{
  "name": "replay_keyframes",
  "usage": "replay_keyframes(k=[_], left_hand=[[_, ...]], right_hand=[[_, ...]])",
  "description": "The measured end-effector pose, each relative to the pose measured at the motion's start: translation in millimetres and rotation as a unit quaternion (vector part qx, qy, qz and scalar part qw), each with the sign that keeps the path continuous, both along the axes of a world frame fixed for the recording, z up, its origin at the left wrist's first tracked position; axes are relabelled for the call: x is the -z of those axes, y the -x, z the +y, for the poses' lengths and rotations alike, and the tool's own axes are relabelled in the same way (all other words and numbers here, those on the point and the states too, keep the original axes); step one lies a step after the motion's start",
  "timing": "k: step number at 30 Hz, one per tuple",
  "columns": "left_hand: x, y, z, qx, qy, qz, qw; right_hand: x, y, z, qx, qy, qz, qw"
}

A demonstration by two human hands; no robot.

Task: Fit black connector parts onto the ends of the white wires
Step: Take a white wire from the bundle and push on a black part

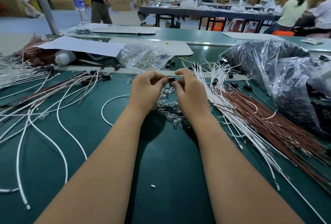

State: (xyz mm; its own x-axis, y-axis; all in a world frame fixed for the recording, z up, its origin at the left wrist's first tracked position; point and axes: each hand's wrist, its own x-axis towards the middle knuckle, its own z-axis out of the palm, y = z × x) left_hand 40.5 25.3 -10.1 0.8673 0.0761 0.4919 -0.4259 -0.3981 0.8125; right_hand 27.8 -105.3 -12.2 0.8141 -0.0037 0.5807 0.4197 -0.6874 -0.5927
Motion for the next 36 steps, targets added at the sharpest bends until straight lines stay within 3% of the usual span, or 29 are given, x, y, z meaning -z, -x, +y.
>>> replay_keyframes(k=[3,11,22,36], left_hand=[[-0.8,-1.8,5.2,0.007,0.037,0.017,0.999],[-0.5,-1.4,8.7,0.004,0.021,0.036,0.999],[-2.4,1.3,7.9,0.032,0.001,0.044,0.999],[-2.2,4.8,6.6,0.049,0.021,0.056,0.997]], right_hand=[[-0.7,-0.8,-2.0,0.01,-0.054,-0.015,0.998],[-2.8,-0.7,-4.0,0.014,-0.115,-0.043,0.992],[-7.8,1.8,0.0,-0.01,-0.224,0.042,0.974],[-8.2,3.4,-0.2,-0.035,-0.203,0.051,0.977]])
